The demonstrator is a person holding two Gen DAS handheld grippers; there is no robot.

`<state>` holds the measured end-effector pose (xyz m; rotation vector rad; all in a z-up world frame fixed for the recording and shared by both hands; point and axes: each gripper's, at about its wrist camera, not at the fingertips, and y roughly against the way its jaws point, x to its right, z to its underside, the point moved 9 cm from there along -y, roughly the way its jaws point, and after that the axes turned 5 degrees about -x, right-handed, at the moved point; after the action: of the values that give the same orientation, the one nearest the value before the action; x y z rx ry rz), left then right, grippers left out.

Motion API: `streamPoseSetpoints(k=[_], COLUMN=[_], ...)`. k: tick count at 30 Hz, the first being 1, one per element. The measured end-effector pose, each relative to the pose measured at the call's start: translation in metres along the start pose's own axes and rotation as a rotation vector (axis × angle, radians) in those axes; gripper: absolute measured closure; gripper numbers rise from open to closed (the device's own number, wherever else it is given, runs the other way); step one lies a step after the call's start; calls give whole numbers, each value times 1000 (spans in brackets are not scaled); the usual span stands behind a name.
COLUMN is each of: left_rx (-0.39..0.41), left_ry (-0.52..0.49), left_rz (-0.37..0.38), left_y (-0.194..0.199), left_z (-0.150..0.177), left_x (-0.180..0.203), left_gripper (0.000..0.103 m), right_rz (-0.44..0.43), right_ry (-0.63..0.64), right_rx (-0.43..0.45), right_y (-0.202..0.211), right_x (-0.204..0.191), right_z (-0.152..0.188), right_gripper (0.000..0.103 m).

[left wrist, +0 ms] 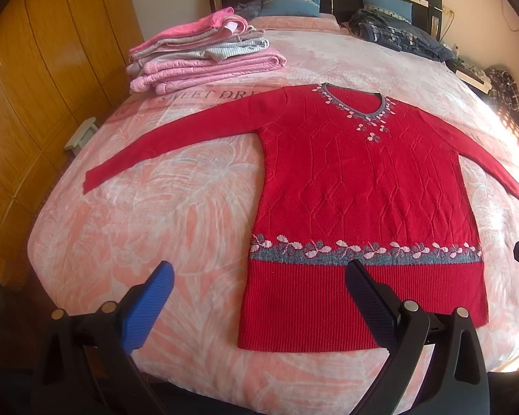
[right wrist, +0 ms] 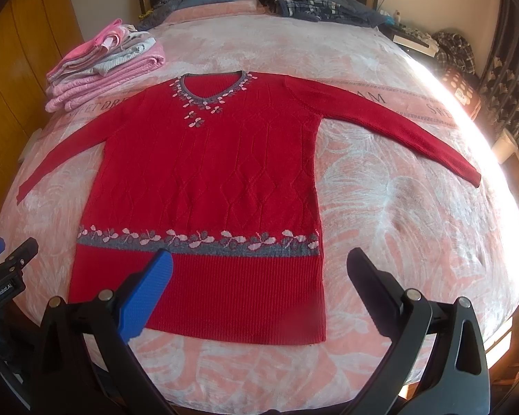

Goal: Fold small clothes

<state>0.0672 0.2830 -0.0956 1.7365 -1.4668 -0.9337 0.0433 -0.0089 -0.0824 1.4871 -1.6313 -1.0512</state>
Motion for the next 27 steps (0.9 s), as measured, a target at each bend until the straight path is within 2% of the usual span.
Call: streamPoseSetpoints(k=[27], left_rx=[-1], left_ry=[4], left_rz=[-6], left_y=[-2], left_z=[2], left_x=[-3], left_gripper=[4], right_rz=[3], right_ry=[-1], right_rx=[-3], right_y=[0], right_x=[1], right_z=[0], right_gripper=[3])
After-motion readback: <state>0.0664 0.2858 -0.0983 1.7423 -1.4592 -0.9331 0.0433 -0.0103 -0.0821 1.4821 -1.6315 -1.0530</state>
